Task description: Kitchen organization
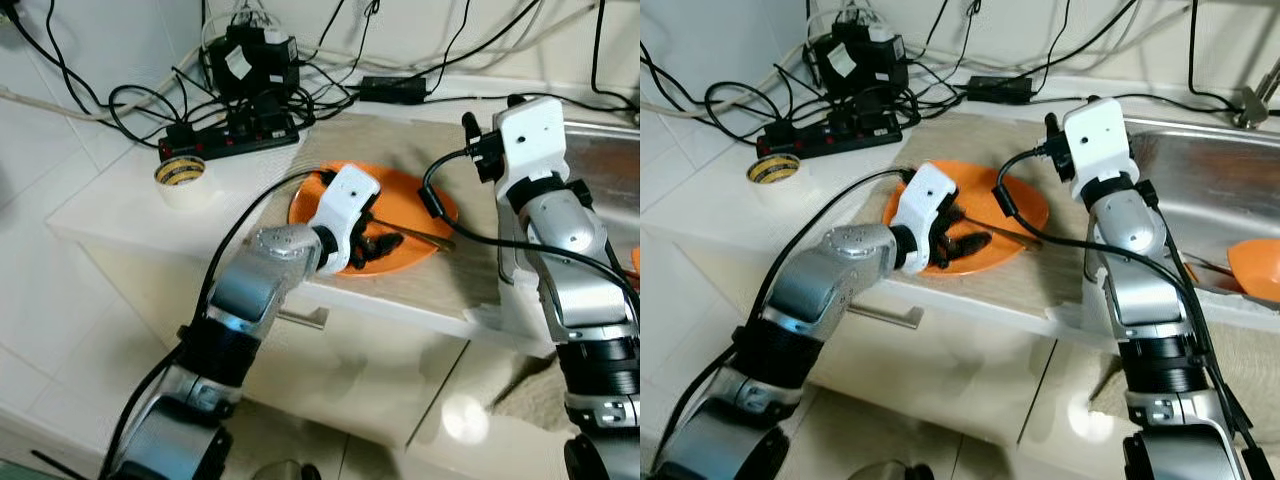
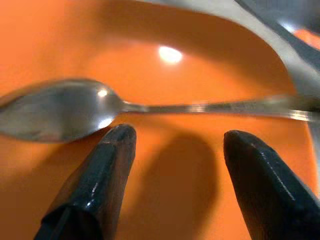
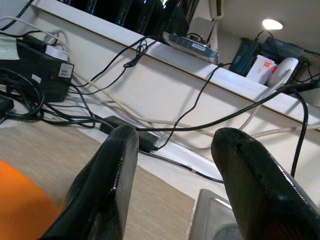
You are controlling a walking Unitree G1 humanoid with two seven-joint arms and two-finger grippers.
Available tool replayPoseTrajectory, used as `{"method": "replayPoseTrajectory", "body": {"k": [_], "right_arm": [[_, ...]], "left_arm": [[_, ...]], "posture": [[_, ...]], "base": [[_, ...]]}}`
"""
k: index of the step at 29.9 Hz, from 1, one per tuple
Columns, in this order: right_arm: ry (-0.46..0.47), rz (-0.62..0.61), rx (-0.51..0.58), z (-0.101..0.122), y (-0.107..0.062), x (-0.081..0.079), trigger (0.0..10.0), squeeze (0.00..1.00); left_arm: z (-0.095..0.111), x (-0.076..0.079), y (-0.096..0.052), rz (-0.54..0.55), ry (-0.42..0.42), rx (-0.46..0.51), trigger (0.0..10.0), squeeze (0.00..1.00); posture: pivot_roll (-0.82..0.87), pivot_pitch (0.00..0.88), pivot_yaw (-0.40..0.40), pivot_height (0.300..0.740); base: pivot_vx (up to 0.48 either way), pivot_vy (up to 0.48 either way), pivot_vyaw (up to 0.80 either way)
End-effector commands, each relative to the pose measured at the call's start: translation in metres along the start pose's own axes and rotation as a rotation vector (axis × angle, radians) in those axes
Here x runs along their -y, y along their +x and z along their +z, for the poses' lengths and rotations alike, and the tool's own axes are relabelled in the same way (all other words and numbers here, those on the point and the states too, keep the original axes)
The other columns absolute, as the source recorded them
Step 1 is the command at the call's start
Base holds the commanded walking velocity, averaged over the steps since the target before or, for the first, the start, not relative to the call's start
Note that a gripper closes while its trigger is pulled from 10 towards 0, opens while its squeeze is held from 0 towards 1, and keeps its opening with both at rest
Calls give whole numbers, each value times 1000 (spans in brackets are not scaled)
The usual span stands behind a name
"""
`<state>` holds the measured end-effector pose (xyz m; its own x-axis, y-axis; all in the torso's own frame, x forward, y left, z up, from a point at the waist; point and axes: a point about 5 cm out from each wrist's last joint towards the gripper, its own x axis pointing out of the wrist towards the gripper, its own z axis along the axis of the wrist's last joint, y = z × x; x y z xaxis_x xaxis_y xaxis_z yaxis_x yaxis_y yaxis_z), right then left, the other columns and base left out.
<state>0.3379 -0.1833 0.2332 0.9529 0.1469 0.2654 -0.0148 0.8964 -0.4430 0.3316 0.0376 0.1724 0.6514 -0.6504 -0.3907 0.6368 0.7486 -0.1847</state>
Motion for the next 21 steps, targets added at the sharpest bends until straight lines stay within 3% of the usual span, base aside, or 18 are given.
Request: {"method": "replayPoseTrajectory", "body": {"k": [1, 5, 7, 21], "right_arm": [[0, 1, 3, 0, 1, -3, 10000, 0], [2, 6, 6, 1, 2, -5, 10000, 0], [0, 10, 11, 1, 2, -6, 10000, 0], [-6, 4, 10, 1, 2, -3, 10000, 0]], "left_arm": [[-2, -11, -1, 78, -60, -24, 10000, 0], [-3, -15, -1, 117, -124, -4, 10000, 0], [7, -15, -2, 121, -87, 78, 10000, 0], [25, -12, -7, 159, 65, 142, 10000, 0]], "posture": [[-48, 0, 97, 740], [-45, 0, 98, 740], [-43, 0, 96, 740], [-48, 0, 95, 740]], "base": [[0, 0, 0], [0, 0, 0], [0, 0, 0], [0, 0, 0]]}}
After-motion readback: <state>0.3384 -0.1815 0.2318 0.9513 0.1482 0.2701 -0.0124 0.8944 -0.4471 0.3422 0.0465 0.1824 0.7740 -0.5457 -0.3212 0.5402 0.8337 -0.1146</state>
